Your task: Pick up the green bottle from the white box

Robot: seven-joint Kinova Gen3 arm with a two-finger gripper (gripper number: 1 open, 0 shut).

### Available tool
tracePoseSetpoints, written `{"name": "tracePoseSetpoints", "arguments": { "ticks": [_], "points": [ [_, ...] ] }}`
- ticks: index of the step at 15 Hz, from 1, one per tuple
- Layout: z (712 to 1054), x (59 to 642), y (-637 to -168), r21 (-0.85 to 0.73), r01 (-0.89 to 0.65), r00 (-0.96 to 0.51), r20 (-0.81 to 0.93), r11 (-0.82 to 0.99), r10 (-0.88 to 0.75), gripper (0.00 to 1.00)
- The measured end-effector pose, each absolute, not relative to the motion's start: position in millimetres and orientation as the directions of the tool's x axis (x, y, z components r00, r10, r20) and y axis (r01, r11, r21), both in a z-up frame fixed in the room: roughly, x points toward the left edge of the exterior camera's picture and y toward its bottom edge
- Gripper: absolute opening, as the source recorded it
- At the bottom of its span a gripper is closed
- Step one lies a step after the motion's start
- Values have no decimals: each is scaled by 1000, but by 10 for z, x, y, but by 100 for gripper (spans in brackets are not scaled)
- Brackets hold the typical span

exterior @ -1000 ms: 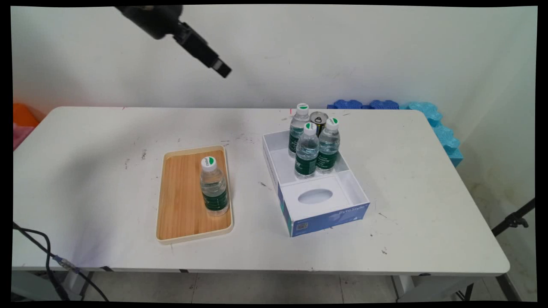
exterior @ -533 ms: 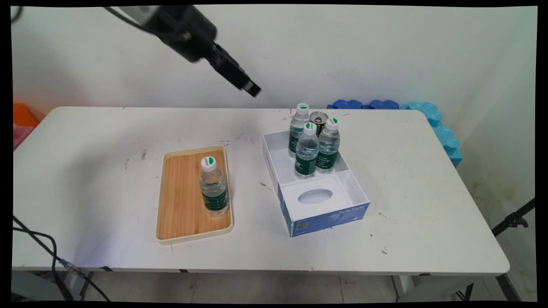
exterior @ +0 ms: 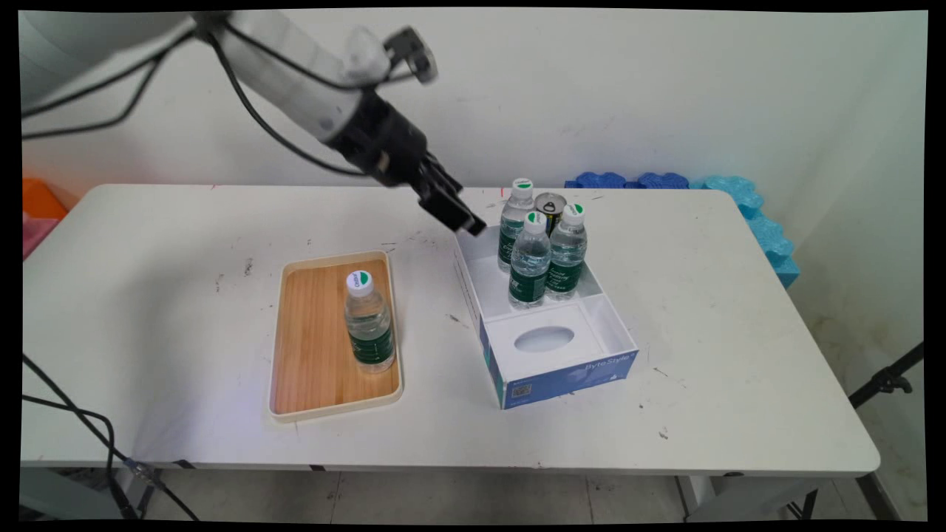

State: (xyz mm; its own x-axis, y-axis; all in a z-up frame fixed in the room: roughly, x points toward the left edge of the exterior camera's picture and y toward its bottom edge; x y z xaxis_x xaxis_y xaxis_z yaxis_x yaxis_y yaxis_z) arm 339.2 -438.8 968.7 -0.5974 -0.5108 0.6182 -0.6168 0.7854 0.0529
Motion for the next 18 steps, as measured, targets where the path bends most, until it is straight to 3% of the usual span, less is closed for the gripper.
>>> {"name": "tracePoseSetpoints", "arguments": {
  "ticks": [8, 18],
  "points": [
    [8897, 3087, -4620, 30, -567, -619, 645, 823, -449, 100],
    [8365, 2874, -4873, 14, -548, -618, 667, 837, -416, 100]
  ]
}}
